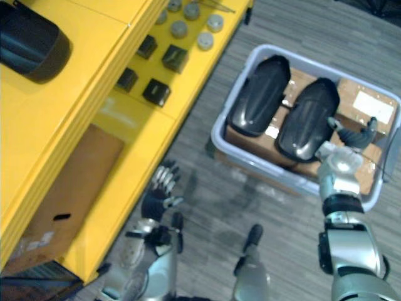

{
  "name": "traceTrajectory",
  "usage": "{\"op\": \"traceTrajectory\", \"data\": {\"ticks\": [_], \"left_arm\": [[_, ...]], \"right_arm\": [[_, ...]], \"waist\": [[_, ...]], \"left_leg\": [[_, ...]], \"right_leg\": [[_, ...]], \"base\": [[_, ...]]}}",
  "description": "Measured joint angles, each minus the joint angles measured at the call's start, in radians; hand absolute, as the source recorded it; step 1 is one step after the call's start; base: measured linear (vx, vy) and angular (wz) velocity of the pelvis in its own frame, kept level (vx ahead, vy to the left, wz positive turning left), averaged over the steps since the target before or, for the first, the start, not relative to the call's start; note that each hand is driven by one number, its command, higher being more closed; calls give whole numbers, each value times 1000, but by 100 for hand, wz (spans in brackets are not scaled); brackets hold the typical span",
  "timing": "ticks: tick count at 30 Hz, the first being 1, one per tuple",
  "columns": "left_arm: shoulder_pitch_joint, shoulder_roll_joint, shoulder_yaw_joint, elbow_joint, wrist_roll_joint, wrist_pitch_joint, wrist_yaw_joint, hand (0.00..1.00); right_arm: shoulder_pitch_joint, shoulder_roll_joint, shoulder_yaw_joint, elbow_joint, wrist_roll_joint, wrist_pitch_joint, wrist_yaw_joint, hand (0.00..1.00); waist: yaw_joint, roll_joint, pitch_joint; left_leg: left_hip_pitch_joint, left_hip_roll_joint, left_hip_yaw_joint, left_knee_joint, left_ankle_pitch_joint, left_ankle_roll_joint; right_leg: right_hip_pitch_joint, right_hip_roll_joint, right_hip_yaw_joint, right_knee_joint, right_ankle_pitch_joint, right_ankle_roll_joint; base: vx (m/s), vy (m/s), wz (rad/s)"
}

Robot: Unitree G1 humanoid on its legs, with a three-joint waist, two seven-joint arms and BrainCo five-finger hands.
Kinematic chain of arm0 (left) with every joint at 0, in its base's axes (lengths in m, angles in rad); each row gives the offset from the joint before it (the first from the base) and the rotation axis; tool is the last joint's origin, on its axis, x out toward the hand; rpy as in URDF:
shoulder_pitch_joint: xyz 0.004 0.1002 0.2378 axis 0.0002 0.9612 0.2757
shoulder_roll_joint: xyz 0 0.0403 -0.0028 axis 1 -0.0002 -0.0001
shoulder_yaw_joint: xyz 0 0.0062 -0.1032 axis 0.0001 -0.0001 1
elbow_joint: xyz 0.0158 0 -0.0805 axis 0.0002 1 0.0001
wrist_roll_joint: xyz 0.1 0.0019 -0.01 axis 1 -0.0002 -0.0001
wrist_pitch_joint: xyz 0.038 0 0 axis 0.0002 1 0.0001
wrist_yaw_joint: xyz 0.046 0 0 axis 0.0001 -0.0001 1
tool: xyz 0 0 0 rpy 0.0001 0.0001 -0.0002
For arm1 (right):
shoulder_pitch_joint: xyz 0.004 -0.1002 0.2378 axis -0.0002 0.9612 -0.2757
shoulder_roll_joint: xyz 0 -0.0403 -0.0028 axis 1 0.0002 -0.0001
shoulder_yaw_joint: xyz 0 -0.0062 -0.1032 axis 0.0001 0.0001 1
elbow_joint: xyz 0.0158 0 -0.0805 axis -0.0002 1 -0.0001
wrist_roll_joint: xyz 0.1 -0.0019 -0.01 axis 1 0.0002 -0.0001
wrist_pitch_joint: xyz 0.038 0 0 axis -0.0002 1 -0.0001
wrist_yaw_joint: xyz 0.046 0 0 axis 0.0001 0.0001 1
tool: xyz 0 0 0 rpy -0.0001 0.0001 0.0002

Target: Walk over and take plastic housings, then place them on the shelf

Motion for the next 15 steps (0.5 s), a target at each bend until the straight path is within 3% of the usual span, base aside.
{"op": "traceTrajectory", "data": {"ticks": [3, 5, 9, 11, 15], "left_arm": [[-10, -1, -22, 14, -7, -6, 2, 0], [-9, -18, -39, 41, -9, -7, 4, 0], [-12, -37, -61, 69, -16, -29, 20, 0], [-15, -44, -64, 89, -20, -31, 22, 0], [-58, -76, -73, 126, -55, -36, 42, 0]], "right_arm": [[-51, -27, 0, 67, -16, 65, -21, 0], [-86, -56, 0, 119, -21, 107, -20, 0], [-149, -97, 31, 209, -49, 152, -6, 0], [-169, -115, 39, 239, -62, 156, 7, 0], [-250, -199, 50, 269, -81, 159, 32, 0]], "waist": [[18, 8, 5], [19, 30, 19], [23, 37, 21], [31, 42, 23], [55, 93, 44]], "left_leg": [[-20, 0, -2, 3, 2, -2], [-24, -1, -5, 10, 5, -3], [-60, -2, -5, 13, 11, -1], [-68, -3, -5, 17, 11, -1], [-120, -21, -14, 33, 20, 11]], "right_leg": [[-26, 0, -4, 2, 0, 0], [-27, 0, -6, 5, 0, 0], [-68, -2, -6, 18, 0, 0], [-77, -4, -7, 24, 0, 0], [-131, -25, -27, 61, 0, 0]], "base": [[-78, 7, -6], [-39, 6, 1], [-37, 13, -2], [0, 0, 0], [-46, 36, 7]]}}
